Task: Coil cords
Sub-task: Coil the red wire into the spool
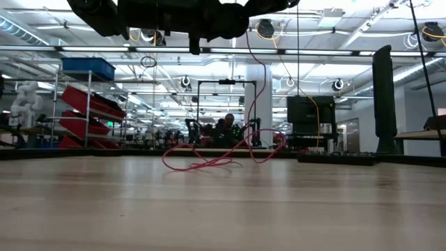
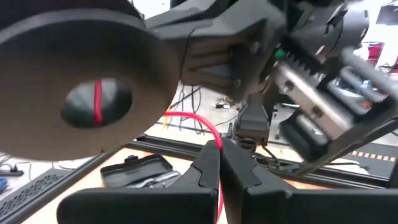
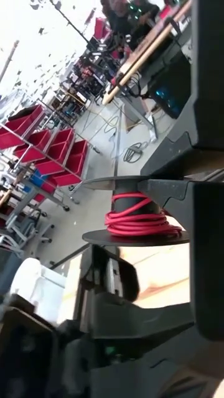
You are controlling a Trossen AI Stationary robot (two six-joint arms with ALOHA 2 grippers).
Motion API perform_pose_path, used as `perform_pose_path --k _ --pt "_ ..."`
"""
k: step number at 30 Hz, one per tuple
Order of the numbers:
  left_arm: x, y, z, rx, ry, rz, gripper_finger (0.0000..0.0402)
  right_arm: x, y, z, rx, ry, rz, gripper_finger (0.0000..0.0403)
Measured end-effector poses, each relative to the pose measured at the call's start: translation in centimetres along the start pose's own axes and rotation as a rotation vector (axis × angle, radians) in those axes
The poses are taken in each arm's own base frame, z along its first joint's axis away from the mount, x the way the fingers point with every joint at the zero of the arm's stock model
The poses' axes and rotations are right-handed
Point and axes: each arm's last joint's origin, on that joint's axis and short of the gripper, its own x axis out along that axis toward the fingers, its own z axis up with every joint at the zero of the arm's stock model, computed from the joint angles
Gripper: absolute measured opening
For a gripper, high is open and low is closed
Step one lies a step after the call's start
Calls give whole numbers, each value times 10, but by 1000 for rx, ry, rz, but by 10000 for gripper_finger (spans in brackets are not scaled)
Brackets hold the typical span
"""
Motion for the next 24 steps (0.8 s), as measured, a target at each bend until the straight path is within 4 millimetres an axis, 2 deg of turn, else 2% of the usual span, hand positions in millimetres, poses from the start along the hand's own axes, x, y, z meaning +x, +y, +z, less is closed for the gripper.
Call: perform_pose_path --k 12,16,24 --pt "-10 -6 19 -9 -24 -57 2 -1 3 -9 -138 67 36 0" --pt "-15 -5 22 6 34 -47 2 -1 4 -13 -140 88 58 0" --pt "-32 -1 33 39 155 -29 2 -6 5 -19 -47 136 221 0"
